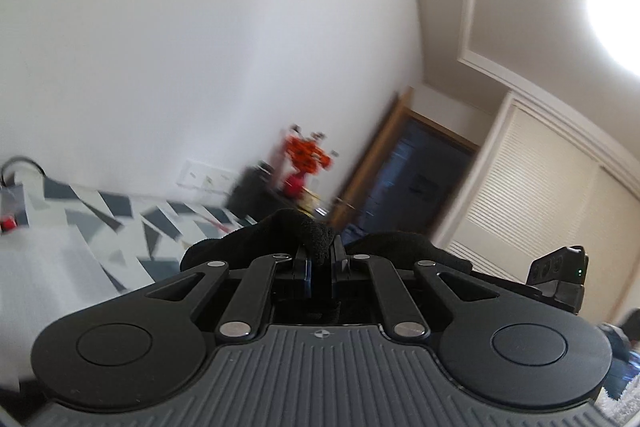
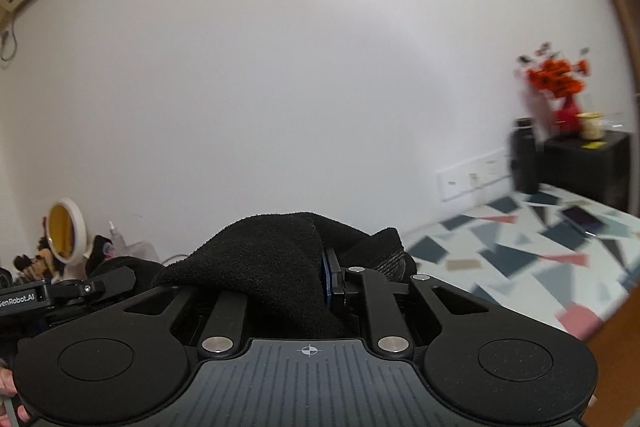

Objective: Fold clothes
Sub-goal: 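Carry the held black fleece with both grippers toward the patterned table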

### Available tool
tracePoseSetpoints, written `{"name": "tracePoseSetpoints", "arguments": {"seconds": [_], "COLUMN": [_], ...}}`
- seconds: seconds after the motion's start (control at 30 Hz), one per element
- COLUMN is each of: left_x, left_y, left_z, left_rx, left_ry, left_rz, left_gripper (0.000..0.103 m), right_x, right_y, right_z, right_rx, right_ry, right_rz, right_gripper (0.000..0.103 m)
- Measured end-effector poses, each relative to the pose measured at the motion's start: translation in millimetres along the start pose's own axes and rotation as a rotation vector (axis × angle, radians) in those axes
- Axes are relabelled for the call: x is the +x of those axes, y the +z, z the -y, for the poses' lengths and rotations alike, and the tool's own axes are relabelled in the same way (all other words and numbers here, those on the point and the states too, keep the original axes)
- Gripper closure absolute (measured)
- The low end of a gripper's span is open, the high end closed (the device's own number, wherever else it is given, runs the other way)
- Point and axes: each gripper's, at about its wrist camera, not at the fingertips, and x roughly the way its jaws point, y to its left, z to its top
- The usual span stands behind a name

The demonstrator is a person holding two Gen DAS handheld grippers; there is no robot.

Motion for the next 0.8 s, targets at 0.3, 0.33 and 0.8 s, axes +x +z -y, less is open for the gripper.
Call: {"name": "tracePoseSetpoints", "arguments": {"seconds": [0.3, 0.33, 0.8], "left_x": [131, 141, 249], "left_y": [58, 63, 7], "left_z": [6, 9, -76], "left_rx": [-0.026, -0.026, -0.224], "left_ry": [0.269, 0.289, 0.548], "left_rz": [0.255, 0.291, 0.107], "left_gripper": [0.095, 0.095, 0.095], "right_x": [127, 139, 300], "right_y": [133, 142, 34], "right_z": [143, 154, 251], "right_rx": [-0.095, -0.111, -0.195], "right_ry": [0.187, 0.195, 0.117], "right_rz": [0.056, 0.062, -0.43], "right_gripper": [0.089, 0.089, 0.089]}}
